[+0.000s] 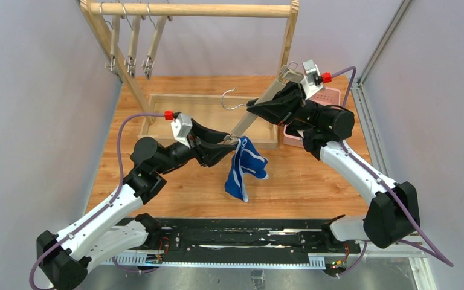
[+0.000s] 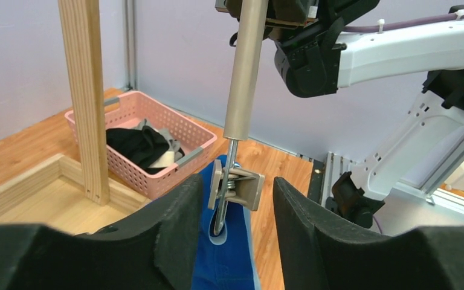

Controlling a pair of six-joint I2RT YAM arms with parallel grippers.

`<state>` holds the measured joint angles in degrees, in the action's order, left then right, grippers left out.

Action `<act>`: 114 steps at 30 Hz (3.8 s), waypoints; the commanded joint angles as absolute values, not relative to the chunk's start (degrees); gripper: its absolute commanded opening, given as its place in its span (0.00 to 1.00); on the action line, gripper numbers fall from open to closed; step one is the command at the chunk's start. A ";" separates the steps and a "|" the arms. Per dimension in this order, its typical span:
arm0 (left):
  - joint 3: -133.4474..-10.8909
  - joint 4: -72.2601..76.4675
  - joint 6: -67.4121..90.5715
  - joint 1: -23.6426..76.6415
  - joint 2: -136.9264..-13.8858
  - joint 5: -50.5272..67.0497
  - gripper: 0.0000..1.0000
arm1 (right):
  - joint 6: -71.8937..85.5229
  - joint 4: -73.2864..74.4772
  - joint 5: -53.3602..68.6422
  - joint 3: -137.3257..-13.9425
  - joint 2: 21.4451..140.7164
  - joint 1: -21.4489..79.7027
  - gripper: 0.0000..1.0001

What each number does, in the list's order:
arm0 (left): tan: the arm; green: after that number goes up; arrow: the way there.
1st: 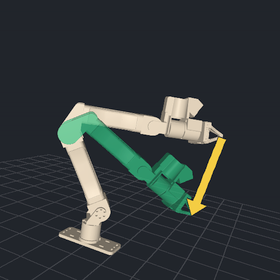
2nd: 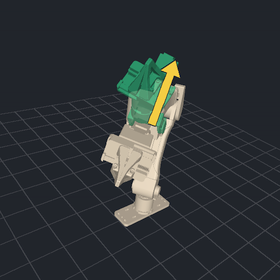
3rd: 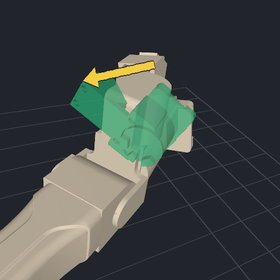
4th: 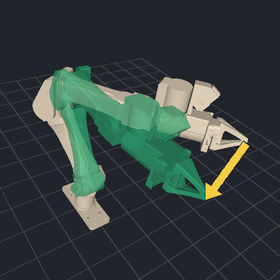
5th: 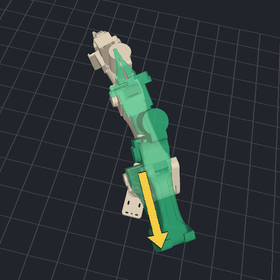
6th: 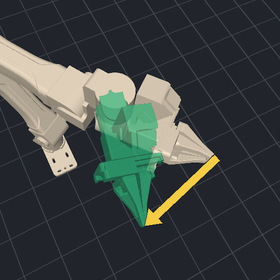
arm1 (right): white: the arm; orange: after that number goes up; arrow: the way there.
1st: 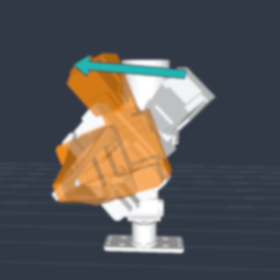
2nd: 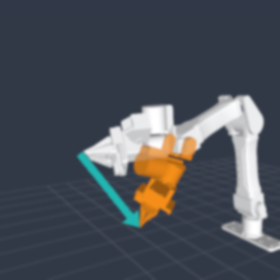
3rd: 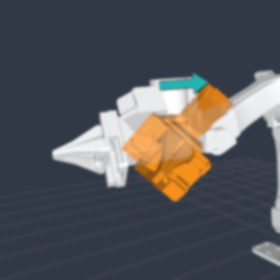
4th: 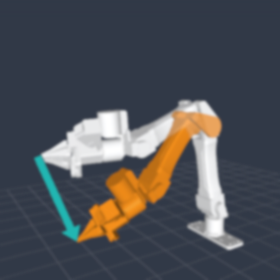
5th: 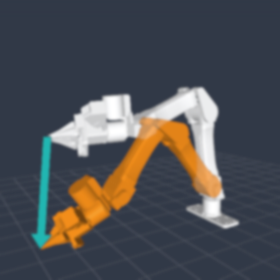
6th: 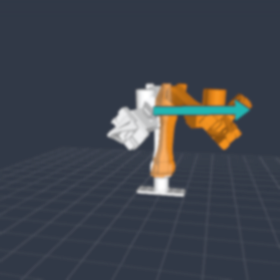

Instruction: Remove the underwear clipped to the hanger

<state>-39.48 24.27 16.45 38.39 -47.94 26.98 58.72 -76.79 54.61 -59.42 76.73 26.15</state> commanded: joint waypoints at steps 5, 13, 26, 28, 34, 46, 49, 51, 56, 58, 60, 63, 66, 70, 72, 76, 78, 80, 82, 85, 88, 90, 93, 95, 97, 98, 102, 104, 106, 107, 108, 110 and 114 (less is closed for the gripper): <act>-42.05 27.16 17.88 38.76 -51.10 30.31 0.13 | 58.52 -78.20 54.85 -60.03 74.66 26.81 0.01; -42.53 27.25 18.03 38.76 -50.43 29.30 0.29 | 58.22 -77.35 55.33 -60.11 74.49 26.81 0.01; -49.01 27.22 17.32 38.76 -53.75 30.24 0.56 | 57.83 -76.97 55.83 -59.95 74.42 27.64 0.01; -49.65 27.18 17.44 38.76 -55.08 30.32 0.56 | 57.70 -76.78 55.95 -60.07 74.46 27.84 0.01; -50.95 27.20 17.46 38.76 -57.59 30.89 0.52 | 56.87 -75.78 56.04 -60.53 74.65 28.12 0.01; -51.11 29.27 19.17 40.20 -60.84 31.48 0.00 | 56.52 -76.07 55.73 -60.04 75.26 28.48 0.01; -51.08 29.27 19.62 40.58 -59.93 29.98 0.00 | 55.13 -73.48 55.27 -59.65 74.79 28.48 0.05; -51.24 29.23 20.78 40.57 -58.60 28.67 0.00 | 52.92 -70.08 54.72 -58.84 73.83 28.47 0.31; -54.68 18.06 18.85 40.60 -55.40 26.71 0.00 | 45.42 -61.75 54.74 -55.88 70.16 28.48 0.66; -56.12 10.57 16.48 40.58 -53.79 23.85 0.00 | 40.36 -53.81 54.71 -55.01 67.94 28.48 0.66; -57.67 2.08 13.91 40.60 -51.90 18.71 0.00 | 32.17 -43.17 52.99 -53.62 65.12 28.48 0.67; -61.87 -14.10 10.37 40.59 -50.88 8.74 0.00 | 19.52 -23.53 46.29 -51.79 60.32 29.11 0.68; -67.88 -29.71 8.07 40.56 -53.22 -1.35 0.00 | 8.93 -4.66 36.85 -51.42 57.28 31.27 0.69; -73.12 -41.83 6.34 40.61 -56.66 -8.29 0.00 | 1.91 12.02 24.37 -49.65 57.03 36.15 0.70; -74.05 -43.54 5.77 40.58 -57.90 -10.40 0.00 | 1.57 16.32 19.03 -47.53 58.00 38.84 0.70; -75.35 -43.42 5.47 40.58 -60.66 -10.63 0.00 | 3.88 18.36 10.30 -43.23 61.50 45.26 0.71; -76.41 -42.88 4.97 40.61 -62.09 -10.84 0.00 | 4.35 18.25 7.30 -42.32 64.06 47.87 0.71; -77.91 -42.36 4.40 40.55 -63.48 -11.00 0.00 | 4.35 18.41 3.52 -42.12 66.96 49.92 0.71; -79.66 -42.33 4.06 40.59 -64.76 -10.70 0.00 | 4.35 18.62 1.65 -42.40 70.51 50.95 0.71; -81.86 -42.42 3.72 40.54 -66.77 -9.94 0.00 | 4.35 18.64 1.39 -43.47 76.61 51.66 0.71; -82.68 -41.99 3.45 40.54 -68.21 -10.05 0.00 | 4.35 18.52 0.90 -44.57 83.02 52.96 0.71; -82.99 -41.72 3.43 40.52 -68.69 -9.88 0.00 | 4.35 18.99 1.04 -45.85 86.05 54.16 0.71; -83.74 -41.23 3.10 40.56 -69.26 -10.32 0.00 | 4.35 20.64 0.34 -47.54 89.53 55.47 0.71; -84.65 -40.92 2.71 40.52 -69.56 -10.91 0.00 | 4.35 22.03 -1.00 -48.70 90.75 56.07 0.71; -85.90 -40.55 2.35 40.52 -70.05 -11.15 0.00 | 4.35 23.33 -2.52 -49.68 90.82 56.81 0.71; -86.61 -40.25 2.22 40.52 -70.43 -11.00 0.00 | 4.35 24.02 -3.60 -50.23 90.27 57.04 0.71; -89.68 -39.37 3.07 40.52 -72.40 -7.35 0.00 | 4.35 27.00 -9.13 -52.47 83.91 57.39 0.71; -89.57 -37.81 4.31 40.52 -72.61 -3.48 0.00 | 4.35 28.94 -14.50 -53.82 78.43 57.31 0.71; -88.25 -35.57 5.33 40.52 -72.14 -0.18 0.00 | 4.35 31.00 -19.60 -55.53 73.80 57.25 0.71; -87.71 -34.65 5.55 40.54 -72.08 1.07 0.00 | 2.18 32.04 -22.02 -56.53 71.63 57.22 0.86; -87.48 -34.02 5.74 40.56 -72.07 1.52 0.00 | 11.87 32.82 -24.26 -57.66 69.56 57.15 0.11; -87.92 -33.63 5.49 40.56 -72.43 0.48 0.00 | 12.34 33.06 -29.28 -58.73 65.74 56.92 0.01; -90.81 -33.67 4.11 40.52 -74.44 -2.78 0.00 | 10.59 32.70 -35.68 -60.68 59.48 55.99 0.01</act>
<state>-87.77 -37.28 4.78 40.32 -72.93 -1.80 9.13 29.54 -24.51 -58.83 63.59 56.55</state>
